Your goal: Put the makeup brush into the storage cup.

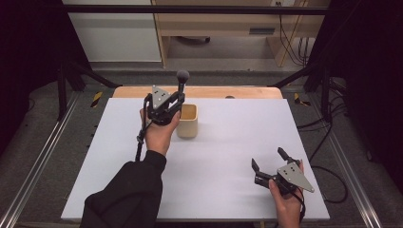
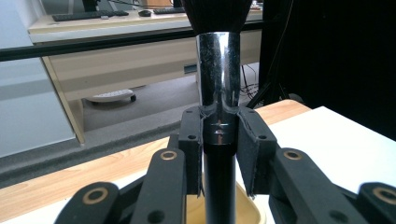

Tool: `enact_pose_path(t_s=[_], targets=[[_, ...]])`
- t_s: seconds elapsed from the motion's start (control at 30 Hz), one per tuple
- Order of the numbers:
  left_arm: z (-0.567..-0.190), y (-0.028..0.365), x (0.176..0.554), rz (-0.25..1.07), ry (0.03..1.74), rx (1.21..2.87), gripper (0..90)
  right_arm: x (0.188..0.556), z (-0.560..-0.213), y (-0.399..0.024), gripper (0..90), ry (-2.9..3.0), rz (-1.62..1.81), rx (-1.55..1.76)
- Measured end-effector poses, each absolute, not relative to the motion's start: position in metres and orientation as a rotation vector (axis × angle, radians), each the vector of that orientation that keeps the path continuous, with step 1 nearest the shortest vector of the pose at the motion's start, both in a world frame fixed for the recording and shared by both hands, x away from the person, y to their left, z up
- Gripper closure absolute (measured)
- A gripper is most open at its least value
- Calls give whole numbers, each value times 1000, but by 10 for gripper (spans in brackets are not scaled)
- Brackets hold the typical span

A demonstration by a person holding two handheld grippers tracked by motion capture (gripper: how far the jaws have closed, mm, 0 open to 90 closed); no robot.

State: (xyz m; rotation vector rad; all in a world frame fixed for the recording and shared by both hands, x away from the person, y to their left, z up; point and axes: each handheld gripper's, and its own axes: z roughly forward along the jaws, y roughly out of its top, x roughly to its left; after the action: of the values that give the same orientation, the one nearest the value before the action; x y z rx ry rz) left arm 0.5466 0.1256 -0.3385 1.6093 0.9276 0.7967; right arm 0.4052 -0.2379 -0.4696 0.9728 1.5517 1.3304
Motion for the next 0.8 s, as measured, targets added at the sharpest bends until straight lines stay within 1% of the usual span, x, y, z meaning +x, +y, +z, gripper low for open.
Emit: enact_pose_path(t_s=[0.8], targets=[[-342, 117, 554, 840, 935, 1570, 727, 405, -469, -241, 31, 1546, 1331, 983]])
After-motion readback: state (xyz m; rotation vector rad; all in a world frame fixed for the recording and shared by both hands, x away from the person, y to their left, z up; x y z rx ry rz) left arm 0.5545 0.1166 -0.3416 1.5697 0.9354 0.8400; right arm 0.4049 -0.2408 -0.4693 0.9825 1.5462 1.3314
